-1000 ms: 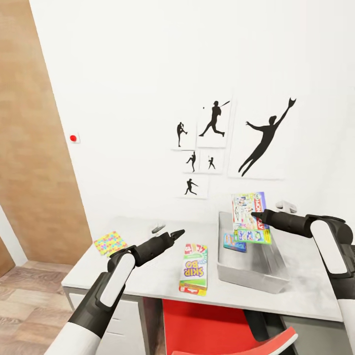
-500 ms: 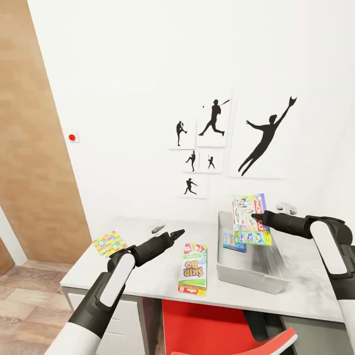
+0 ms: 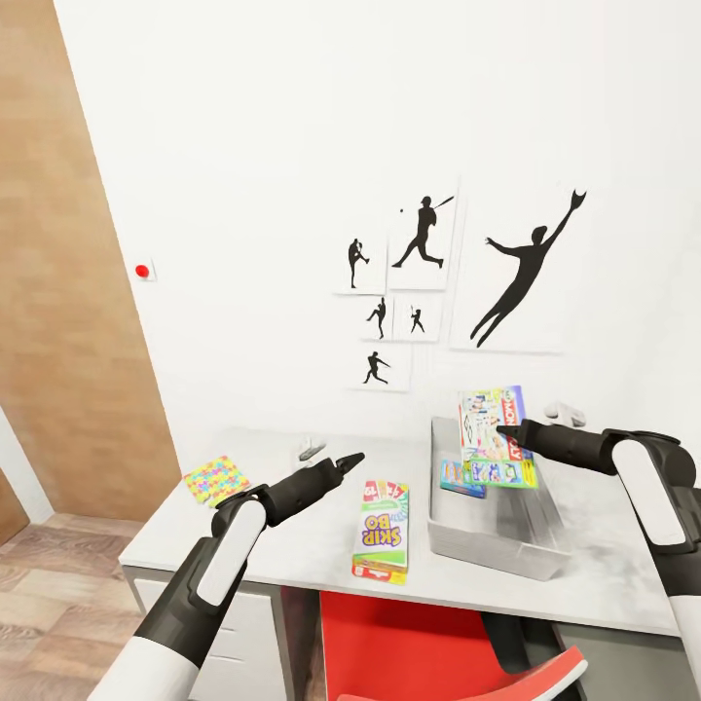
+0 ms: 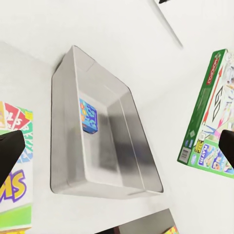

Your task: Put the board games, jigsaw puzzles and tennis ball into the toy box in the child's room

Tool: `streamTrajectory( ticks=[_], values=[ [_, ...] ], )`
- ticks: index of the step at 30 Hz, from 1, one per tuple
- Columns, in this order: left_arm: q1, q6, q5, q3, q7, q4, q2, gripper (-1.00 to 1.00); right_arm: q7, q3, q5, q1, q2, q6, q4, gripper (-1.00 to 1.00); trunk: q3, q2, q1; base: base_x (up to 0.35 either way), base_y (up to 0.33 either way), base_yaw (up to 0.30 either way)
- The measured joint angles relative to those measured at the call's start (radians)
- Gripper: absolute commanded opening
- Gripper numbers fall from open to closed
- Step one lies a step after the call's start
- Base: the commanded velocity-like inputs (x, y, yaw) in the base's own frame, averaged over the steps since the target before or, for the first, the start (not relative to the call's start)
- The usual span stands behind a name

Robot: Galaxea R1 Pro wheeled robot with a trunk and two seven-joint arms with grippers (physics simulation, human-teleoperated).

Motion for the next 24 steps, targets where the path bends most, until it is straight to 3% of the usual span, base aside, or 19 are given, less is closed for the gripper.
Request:
streamTrajectory(
  ticks=[19, 24],
  values=[
    [0.0, 0.0, -0.001, 0.004, -0.001, 0.0, 0.002, 1.0, 0.0, 0.004, -0.001, -0.001, 0.001, 0.0, 0.059, -1.0, 0.0, 0.0, 0.0, 0.0, 0.0, 0.0],
    [0.0, 0.002, -0.001, 0.005, -0.002, 0.0, 0.002, 1.0, 0.0, 0.02, -0.002, -0.003, 0.001, 0.0, 0.063, -1.0, 0.0, 0.0, 0.0, 0.0, 0.0, 0.0]
  ],
)
